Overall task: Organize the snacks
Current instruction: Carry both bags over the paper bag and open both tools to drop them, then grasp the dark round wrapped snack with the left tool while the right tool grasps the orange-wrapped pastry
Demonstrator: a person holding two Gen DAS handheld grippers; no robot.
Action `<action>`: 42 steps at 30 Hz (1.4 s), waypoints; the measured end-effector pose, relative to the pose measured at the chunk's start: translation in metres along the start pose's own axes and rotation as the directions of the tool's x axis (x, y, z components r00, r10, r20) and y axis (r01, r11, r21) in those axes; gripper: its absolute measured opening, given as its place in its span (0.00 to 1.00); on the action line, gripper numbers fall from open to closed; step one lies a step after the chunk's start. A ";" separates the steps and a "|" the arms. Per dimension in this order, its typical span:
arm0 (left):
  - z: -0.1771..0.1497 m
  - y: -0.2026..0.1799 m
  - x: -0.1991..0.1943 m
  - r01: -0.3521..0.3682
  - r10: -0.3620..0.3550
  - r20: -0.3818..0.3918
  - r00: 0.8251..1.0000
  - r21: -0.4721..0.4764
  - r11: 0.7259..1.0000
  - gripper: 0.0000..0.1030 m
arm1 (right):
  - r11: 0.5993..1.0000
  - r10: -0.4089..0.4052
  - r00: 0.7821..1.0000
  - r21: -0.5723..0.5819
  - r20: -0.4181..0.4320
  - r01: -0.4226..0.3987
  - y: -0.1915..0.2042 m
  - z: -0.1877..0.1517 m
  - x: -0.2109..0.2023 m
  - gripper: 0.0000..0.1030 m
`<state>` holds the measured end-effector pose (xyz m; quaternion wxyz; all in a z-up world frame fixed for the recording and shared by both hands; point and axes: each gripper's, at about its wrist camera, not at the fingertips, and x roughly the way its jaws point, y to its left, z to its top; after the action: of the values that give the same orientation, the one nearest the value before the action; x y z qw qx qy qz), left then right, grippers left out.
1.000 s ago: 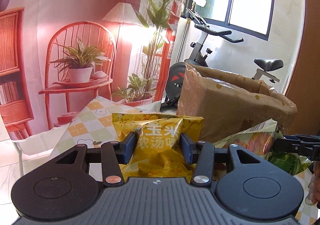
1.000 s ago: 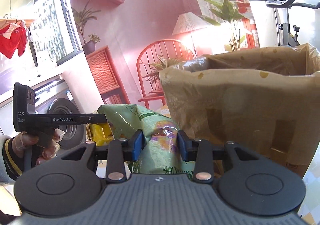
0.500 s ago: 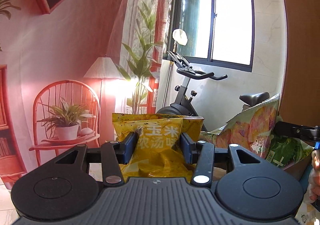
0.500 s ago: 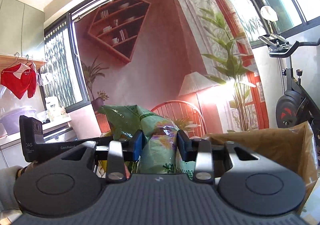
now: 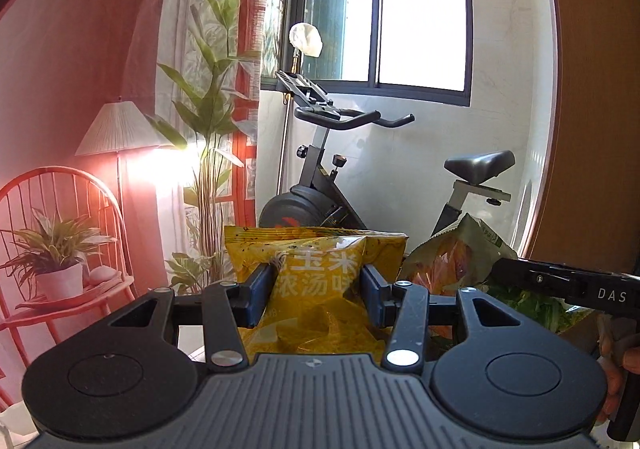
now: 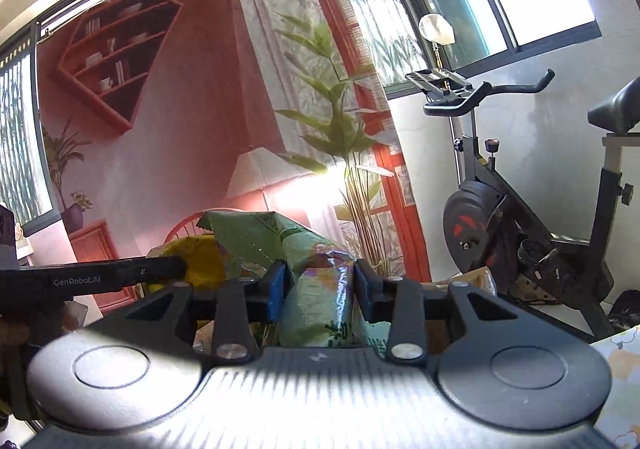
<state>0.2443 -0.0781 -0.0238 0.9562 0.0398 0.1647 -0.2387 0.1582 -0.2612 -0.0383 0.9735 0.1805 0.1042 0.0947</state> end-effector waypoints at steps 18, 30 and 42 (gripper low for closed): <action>-0.015 0.021 -0.005 -0.044 0.042 -0.108 0.993 -0.018 0.999 0.67 | 0.993 -0.053 0.997 -0.108 -0.052 0.047 0.006 -0.015 -0.024 0.95; -0.093 0.071 -0.095 -0.246 0.208 -0.214 0.954 -0.168 0.955 0.78 | 0.973 -0.010 0.982 -0.227 -0.187 -0.033 0.018 -0.075 -0.075 1.00; -0.168 0.058 -0.095 -0.270 0.184 -0.325 0.928 -0.242 0.932 0.76 | 0.978 -0.144 0.871 -0.205 -0.469 0.051 0.002 -0.169 -0.090 0.96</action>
<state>0.1434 0.0411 -0.1503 0.9376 -0.0426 0.3328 -0.0907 0.0310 -0.2235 -0.1764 0.9329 0.0543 0.3427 0.0965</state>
